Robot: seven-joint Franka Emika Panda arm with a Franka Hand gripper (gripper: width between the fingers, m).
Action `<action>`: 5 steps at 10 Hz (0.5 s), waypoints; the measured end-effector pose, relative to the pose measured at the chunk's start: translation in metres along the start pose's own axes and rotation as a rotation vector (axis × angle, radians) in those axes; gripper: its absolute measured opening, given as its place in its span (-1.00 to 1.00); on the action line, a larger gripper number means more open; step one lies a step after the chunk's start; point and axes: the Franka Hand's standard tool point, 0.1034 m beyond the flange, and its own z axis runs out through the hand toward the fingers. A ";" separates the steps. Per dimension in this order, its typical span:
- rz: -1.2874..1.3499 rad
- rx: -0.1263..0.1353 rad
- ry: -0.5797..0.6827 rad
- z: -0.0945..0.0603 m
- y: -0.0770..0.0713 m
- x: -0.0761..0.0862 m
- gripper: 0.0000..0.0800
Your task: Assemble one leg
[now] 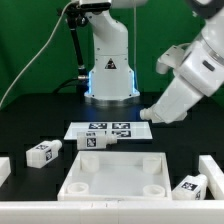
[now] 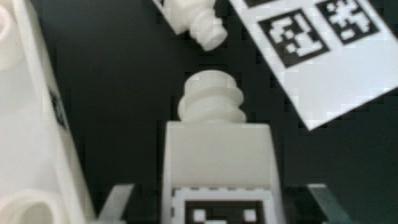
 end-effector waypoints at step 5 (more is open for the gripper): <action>0.279 0.078 0.206 0.005 0.019 -0.037 -0.30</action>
Offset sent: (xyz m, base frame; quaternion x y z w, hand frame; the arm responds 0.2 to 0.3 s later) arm -0.0224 -0.0319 0.0049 0.0527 0.0612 0.1961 0.9773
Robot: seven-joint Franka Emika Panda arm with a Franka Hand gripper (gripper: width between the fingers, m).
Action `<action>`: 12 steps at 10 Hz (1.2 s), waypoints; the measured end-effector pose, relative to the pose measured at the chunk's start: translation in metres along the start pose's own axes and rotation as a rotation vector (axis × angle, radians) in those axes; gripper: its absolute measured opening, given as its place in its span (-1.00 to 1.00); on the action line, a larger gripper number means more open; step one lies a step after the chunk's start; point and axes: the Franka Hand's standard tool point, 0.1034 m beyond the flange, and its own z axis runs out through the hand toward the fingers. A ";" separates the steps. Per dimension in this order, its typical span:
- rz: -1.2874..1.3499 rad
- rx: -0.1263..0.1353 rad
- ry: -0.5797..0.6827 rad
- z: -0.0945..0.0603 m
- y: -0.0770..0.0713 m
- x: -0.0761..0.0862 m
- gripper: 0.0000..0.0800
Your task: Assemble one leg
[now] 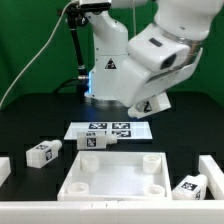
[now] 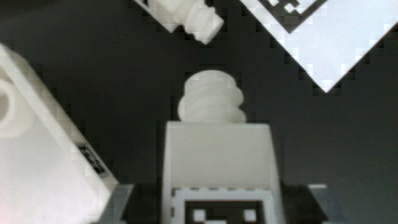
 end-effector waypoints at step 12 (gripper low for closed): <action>0.276 -0.158 0.664 0.011 0.068 -0.023 -0.30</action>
Offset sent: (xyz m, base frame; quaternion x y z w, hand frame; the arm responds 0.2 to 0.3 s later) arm 0.0000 0.0000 0.0000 0.0000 0.1938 0.0000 0.9810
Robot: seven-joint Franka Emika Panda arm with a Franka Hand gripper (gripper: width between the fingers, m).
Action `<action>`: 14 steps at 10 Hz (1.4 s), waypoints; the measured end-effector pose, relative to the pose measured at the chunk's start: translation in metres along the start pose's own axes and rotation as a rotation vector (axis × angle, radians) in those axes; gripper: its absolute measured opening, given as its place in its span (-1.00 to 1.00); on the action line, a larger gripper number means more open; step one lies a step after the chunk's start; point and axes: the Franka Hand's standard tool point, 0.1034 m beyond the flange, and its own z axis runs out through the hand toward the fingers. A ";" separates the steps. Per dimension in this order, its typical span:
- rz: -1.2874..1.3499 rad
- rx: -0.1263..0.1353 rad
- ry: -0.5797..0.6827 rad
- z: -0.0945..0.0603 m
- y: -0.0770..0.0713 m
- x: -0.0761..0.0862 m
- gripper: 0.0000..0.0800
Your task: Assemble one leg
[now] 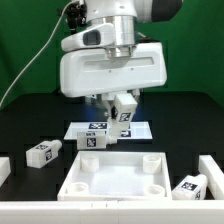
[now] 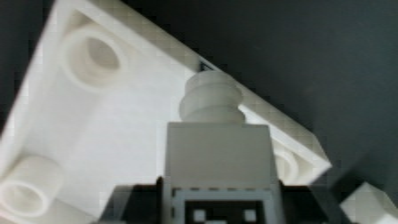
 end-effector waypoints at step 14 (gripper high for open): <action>0.076 0.099 0.054 0.015 -0.003 0.104 -0.30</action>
Offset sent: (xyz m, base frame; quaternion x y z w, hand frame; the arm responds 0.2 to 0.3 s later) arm 0.0561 0.0424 0.0145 0.0693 -0.0393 0.0165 0.9967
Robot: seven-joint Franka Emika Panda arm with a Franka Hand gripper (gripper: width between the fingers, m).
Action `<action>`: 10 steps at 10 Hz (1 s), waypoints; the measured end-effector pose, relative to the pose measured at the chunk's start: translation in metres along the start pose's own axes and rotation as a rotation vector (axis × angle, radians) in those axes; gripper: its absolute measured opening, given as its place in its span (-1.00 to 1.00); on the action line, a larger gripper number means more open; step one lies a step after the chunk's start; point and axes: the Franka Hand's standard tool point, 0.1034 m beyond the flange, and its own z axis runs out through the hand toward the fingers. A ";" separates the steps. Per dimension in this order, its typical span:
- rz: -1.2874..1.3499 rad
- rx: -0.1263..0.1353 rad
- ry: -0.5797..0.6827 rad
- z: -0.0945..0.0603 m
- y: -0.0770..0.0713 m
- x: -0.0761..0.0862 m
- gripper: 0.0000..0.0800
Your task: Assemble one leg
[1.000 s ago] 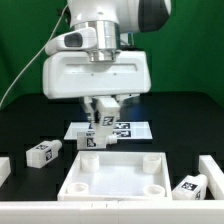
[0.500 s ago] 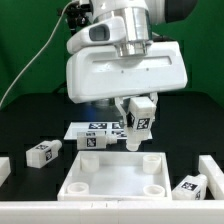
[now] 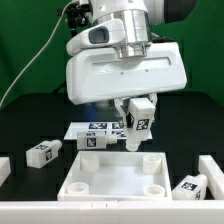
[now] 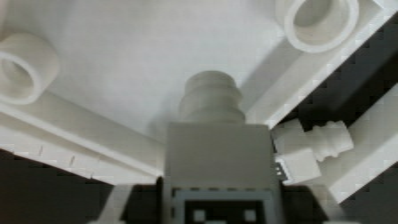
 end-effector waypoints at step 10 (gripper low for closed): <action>-0.034 -0.099 0.194 0.024 0.027 0.020 -0.30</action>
Offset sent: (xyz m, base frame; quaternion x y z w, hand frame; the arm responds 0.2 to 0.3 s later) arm 0.0000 0.0000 0.0000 0.0000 0.0000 0.0000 1.0000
